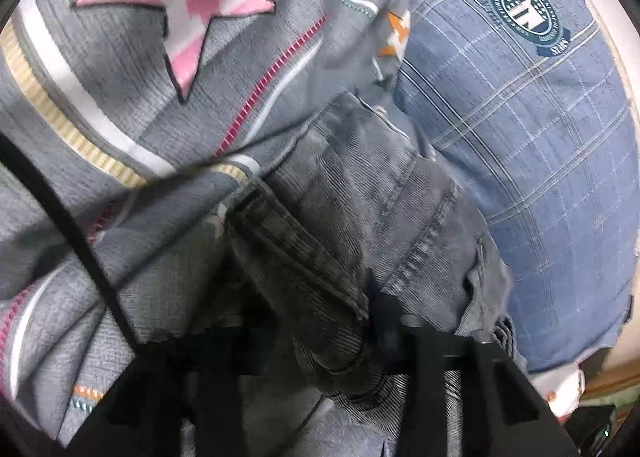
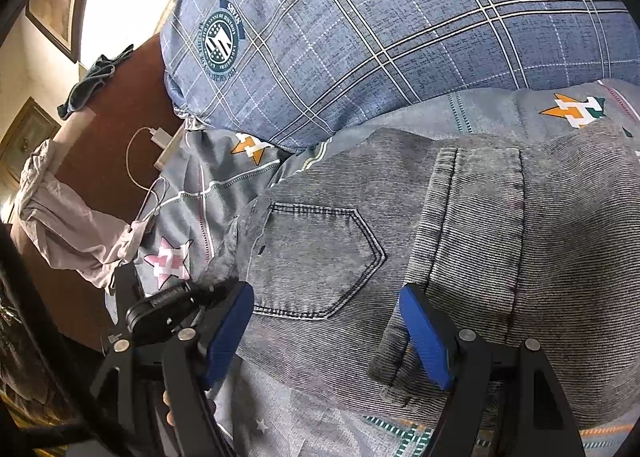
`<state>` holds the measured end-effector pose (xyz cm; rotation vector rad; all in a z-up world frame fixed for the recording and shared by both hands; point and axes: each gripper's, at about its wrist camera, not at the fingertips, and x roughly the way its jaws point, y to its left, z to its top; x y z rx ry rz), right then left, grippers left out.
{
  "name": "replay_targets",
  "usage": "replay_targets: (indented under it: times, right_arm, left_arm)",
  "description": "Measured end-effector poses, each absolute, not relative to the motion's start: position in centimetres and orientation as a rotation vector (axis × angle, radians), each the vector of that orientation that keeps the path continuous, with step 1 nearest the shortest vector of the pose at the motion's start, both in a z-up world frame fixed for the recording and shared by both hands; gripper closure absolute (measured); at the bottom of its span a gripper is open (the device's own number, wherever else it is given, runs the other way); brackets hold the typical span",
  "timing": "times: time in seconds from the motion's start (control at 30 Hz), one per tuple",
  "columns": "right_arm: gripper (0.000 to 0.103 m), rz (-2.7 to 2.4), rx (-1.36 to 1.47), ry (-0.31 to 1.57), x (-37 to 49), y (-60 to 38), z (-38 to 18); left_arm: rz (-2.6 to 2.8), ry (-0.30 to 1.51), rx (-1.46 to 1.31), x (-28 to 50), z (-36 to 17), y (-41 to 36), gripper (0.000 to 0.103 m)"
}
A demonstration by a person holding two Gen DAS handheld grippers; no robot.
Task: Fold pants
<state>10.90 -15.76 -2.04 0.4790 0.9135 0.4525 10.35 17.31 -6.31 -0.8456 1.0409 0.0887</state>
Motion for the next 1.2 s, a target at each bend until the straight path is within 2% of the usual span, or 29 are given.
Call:
replay_targets:
  times: [0.17, 0.27, 0.47, 0.73, 1.2]
  right_arm:
    - [0.025, 0.448, 0.465, 0.903, 10.6, -15.6, -1.6]
    - [0.025, 0.450, 0.465, 0.902, 10.6, -15.6, -1.4]
    - [0.025, 0.453, 0.457, 0.909, 10.6, -15.3, -1.6]
    - [0.025, 0.462, 0.461, 0.907, 10.6, -15.4, -1.5]
    - [0.025, 0.459, 0.473, 0.900, 10.5, -15.8, -1.1]
  left_arm:
    - [0.082, 0.953, -0.758, 9.6, -4.2, 16.2, 0.077]
    - [0.078, 0.939, -0.705, 9.3, -3.1, 15.8, 0.077]
    - [0.092, 0.994, -0.831, 9.8, -4.8, 17.2, 0.073]
    - [0.112, 0.894, -0.609, 9.0, -1.5, 14.5, 0.080]
    - [0.136, 0.848, -0.450, 8.9, -0.4, 12.5, 0.081]
